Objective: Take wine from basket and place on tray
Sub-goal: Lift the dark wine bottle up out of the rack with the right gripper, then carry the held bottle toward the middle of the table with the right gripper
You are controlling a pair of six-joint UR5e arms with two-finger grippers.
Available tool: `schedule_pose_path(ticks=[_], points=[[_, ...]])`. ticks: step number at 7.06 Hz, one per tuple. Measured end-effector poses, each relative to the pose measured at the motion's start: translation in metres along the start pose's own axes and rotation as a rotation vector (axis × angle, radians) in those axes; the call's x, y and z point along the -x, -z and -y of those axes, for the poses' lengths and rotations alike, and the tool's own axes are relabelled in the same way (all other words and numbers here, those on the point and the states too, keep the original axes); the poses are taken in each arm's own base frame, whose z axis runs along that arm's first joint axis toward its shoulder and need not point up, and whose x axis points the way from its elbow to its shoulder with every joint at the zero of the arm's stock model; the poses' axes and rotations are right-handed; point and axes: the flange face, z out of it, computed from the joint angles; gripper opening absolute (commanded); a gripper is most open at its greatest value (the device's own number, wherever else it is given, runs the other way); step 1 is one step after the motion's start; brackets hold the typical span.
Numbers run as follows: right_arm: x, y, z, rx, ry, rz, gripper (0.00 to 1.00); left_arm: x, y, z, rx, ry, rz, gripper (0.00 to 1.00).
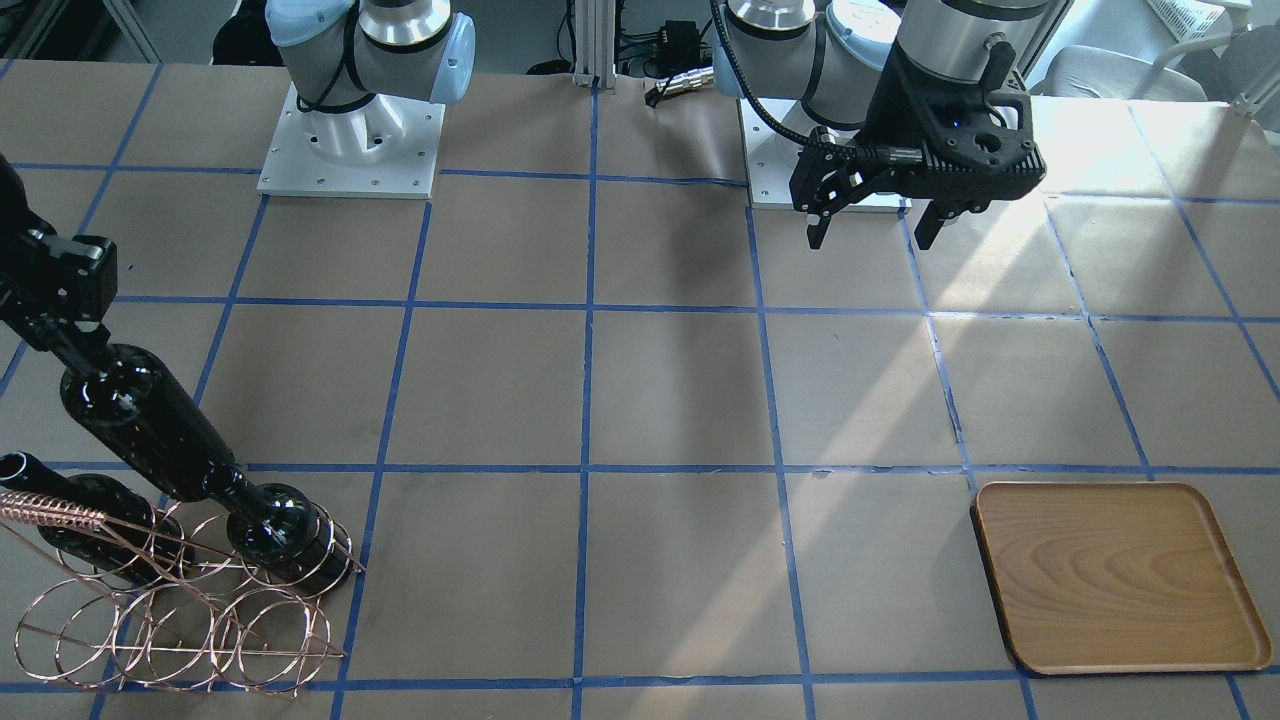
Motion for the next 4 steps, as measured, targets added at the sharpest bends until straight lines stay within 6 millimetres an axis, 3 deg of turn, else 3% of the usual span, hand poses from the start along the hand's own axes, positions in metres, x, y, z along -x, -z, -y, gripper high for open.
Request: schedule_pose_path(ticks=[1, 2, 4], points=[[0.009, -0.003, -0.011, 0.044, -0.025, 0.005, 0.18, 0.002, 0.000, 0.001, -0.001, 0.004, -0.001, 1.00], [0.033, -0.014, -0.020, 0.080, -0.052, 0.009, 0.17, 0.003, 0.001, 0.001, -0.001, 0.006, -0.001, 1.00], [0.116, -0.043, -0.036, 0.072, -0.131, 0.014, 0.17, 0.004, 0.001, 0.001, -0.001, 0.008, -0.001, 1.00]])
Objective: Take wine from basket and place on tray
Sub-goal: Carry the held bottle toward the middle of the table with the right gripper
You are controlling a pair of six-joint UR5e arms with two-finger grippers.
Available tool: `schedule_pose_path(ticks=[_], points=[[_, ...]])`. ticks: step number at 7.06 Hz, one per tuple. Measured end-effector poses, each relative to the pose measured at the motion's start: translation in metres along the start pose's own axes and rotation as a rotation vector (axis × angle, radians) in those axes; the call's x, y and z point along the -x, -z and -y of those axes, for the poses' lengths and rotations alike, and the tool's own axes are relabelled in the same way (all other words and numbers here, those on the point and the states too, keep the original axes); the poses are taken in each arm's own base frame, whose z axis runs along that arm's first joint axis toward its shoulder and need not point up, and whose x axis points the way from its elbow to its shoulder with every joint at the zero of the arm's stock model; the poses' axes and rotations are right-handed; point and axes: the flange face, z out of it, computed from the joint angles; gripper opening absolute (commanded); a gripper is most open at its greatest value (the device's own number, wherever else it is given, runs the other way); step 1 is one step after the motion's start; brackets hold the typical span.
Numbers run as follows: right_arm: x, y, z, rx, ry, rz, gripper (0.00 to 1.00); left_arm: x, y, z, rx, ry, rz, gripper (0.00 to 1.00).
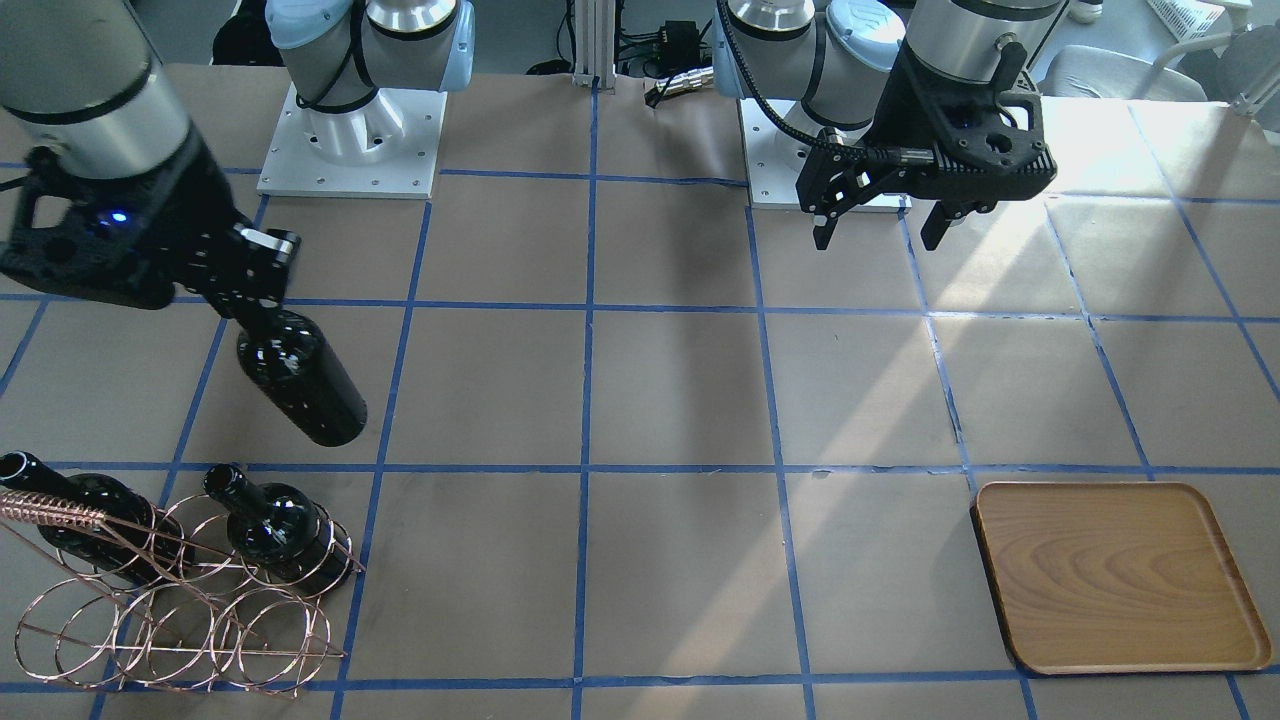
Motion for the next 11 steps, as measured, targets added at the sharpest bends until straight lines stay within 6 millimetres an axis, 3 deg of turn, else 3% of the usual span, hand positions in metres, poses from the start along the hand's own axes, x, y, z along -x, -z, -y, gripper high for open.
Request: schedule_pose_path(ticks=[3, 4, 5, 7, 11], points=[[0.131, -0.042, -0.046, -0.044, -0.110, 0.024, 0.16, 0.002, 0.001, 0.001, -0.005, 0.004, 0.000, 1.00], [0.169, -0.051, -0.062, -0.059, -0.132, 0.035, 0.16, 0.004, 0.001, 0.002, -0.006, 0.007, 0.001, 1.00], [0.194, -0.058, -0.073, -0.068, -0.154, 0.046, 0.16, 0.008, 0.002, 0.003, -0.007, 0.013, 0.001, 1.00], [0.226, -0.070, -0.099, -0.057, -0.171, 0.045, 0.16, 0.017, 0.004, 0.006, -0.012, 0.012, 0.002, 1.00], [0.269, -0.075, -0.159, -0.031, -0.167, 0.026, 0.16, 0.058, 0.010, 0.013, -0.021, -0.023, 0.006, 1.00]])
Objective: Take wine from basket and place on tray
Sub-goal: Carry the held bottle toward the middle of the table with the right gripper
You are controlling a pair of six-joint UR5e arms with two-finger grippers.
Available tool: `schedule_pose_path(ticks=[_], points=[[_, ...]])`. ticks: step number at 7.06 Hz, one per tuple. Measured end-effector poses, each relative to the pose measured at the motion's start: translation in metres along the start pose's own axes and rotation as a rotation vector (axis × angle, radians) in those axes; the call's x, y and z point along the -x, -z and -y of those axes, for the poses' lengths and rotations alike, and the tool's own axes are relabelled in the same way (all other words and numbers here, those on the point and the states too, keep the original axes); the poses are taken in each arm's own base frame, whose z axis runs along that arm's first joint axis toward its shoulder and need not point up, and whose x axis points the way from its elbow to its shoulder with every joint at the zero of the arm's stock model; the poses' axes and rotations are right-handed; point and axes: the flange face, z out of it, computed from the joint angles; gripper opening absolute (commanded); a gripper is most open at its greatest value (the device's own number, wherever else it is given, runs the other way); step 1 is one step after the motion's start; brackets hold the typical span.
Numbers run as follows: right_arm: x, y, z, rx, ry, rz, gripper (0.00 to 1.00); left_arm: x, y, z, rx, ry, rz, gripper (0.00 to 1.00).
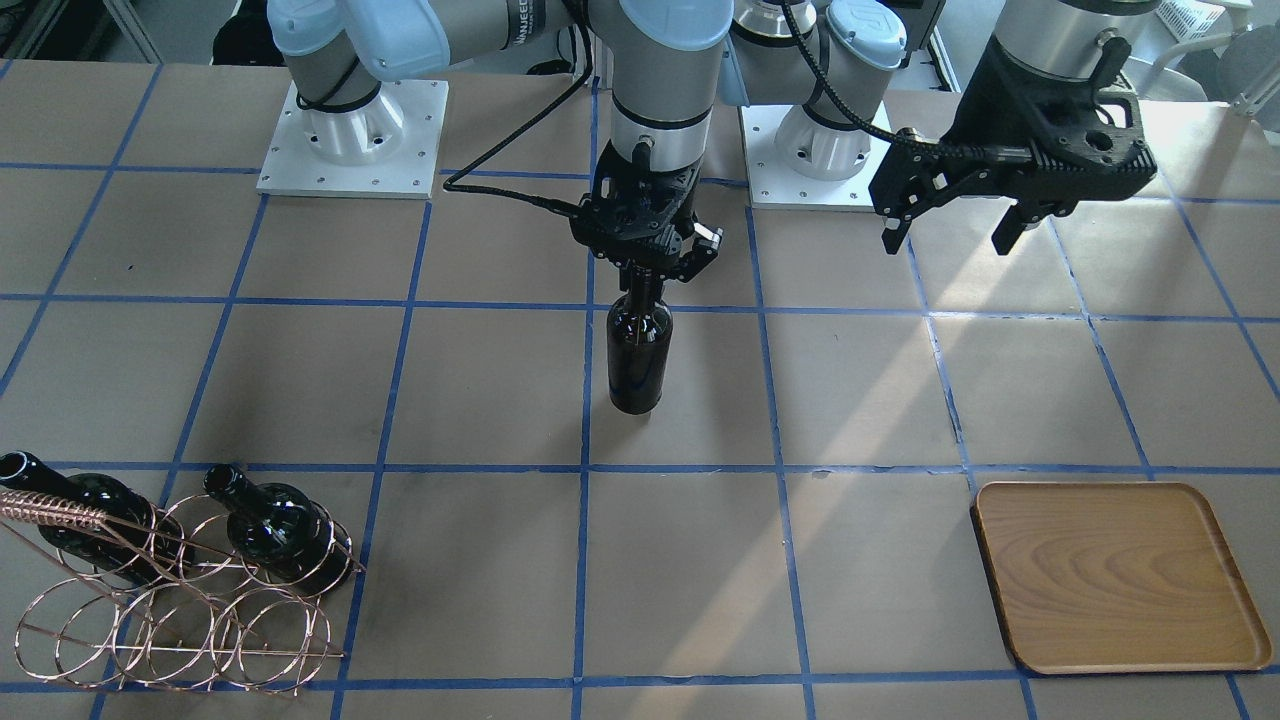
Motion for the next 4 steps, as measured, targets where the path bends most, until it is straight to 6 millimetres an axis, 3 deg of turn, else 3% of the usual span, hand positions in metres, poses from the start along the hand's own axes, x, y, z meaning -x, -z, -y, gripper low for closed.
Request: schedule_pose_path(ticks=[2, 4], points=[[0.003, -0.004, -0.009, 0.006, -0.003, -0.008, 0.14, 0.023, 0.002, 0.001, -0.001, -0.007, -0.006, 1.00], [-0.003, -0.015, -0.015, 0.019, 0.004, -0.027, 0.14, 0.029, 0.001, -0.001, 0.006, -0.006, -0.005, 1.00]])
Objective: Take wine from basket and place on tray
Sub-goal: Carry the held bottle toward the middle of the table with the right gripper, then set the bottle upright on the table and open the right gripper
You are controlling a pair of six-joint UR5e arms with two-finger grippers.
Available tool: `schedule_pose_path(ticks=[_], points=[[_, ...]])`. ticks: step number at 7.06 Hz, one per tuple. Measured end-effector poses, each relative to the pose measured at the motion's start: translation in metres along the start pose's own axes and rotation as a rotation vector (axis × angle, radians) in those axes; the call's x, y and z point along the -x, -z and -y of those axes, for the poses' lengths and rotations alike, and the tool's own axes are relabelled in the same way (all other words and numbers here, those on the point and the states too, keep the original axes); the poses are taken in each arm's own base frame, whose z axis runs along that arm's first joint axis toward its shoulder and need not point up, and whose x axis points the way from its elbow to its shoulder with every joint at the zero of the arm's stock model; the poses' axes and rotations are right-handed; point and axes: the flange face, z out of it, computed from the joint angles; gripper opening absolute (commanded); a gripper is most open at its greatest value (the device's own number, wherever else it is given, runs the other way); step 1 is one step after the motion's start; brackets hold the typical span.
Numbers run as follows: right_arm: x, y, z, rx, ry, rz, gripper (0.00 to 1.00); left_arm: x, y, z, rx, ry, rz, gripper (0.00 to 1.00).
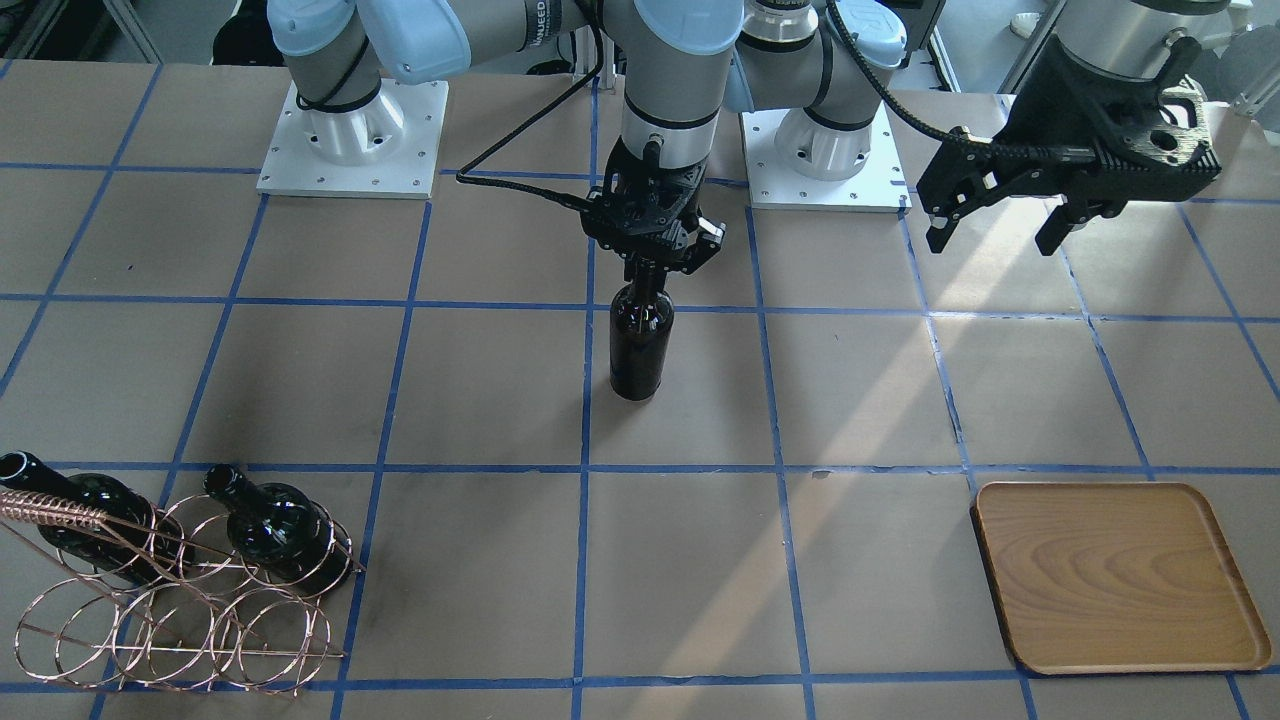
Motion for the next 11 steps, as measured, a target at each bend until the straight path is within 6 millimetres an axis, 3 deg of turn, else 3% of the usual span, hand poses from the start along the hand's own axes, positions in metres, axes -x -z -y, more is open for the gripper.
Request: schedule_pose_path(ticks=[7, 8, 9, 11], points=[[-0.0019, -0.0027, 0.0019, -0.004, 0.006, 0.011, 0.17, 0.0003, -0.0042, -0.0041, 0.024, 0.002, -0.004, 1.00], [-0.0014, -0.0032, 0.0022, -0.004, 0.006, 0.011, 0.45, 0.0002, -0.0047, -0.0048, 0.029, 0.006, -0.005, 1.00], [-0.0011, -0.0041, 0.0025, -0.005, 0.006, 0.010, 0.99, 0.0000, -0.0050, -0.0063, 0.037, 0.010, -0.006, 1.00], [-0.0024, -0.0047, 0.0055, -0.031, 0.044, -0.008, 1.00, -0.0017, -0.0055, -0.0077, 0.046, 0.012, -0.007, 1.00]])
